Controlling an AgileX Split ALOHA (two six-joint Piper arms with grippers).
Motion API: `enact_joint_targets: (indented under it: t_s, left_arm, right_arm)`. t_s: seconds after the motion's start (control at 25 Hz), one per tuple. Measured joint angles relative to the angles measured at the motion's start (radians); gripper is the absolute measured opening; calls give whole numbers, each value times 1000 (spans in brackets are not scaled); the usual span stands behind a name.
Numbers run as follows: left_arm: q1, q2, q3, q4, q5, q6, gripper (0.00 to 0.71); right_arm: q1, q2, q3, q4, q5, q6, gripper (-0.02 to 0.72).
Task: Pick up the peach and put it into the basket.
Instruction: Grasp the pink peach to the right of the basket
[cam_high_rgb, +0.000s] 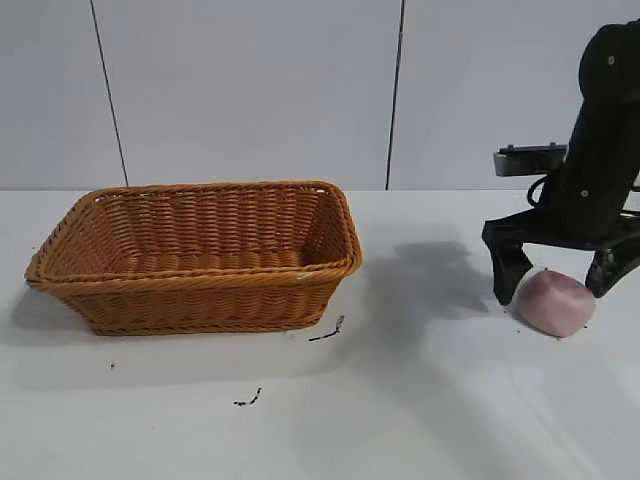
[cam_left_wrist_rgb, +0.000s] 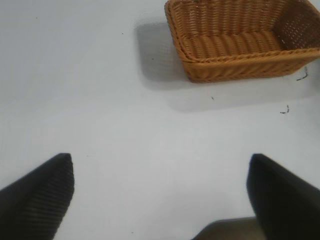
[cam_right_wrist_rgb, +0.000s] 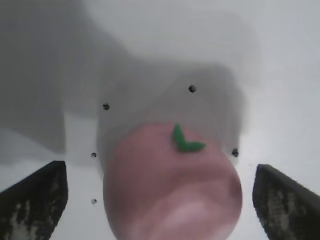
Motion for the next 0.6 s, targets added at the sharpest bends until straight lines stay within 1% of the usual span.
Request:
enact_joint_targets:
  t_s: [0.2,0.24,0.28,0.36,0.4,0.44,0.48,0.56,0.6]
  left_arm:
    - [0,0,0,0,0,0,692]
    - [0,0,0,0,0,0,692]
    - [0,0,0,0,0,0,692]
    - [0,0,0,0,0,0,692]
    - [0,0,0,0,0,0,692]
    - [0,0,0,0,0,0,692]
    - [0,0,0,0,0,0,692]
    - [0,0,0,0,0,0,692]
    - [0,0,0,0,0,0,692]
  right_arm:
    - [0,4,0,0,0,0,687]
    - [0,4,0,0,0,0,662]
    - [0,4,0,0,0,0,596]
    - [0,4,0,0,0,0,392]
    - [0,4,0,0,1,0,261]
    - [0,2,-1,0,2,0,165]
    - [0,-5,-5,0,7,0,111]
    - [0,-24,-26,0,28,0,64]
    - [0,-33,-43,0,41,0,52]
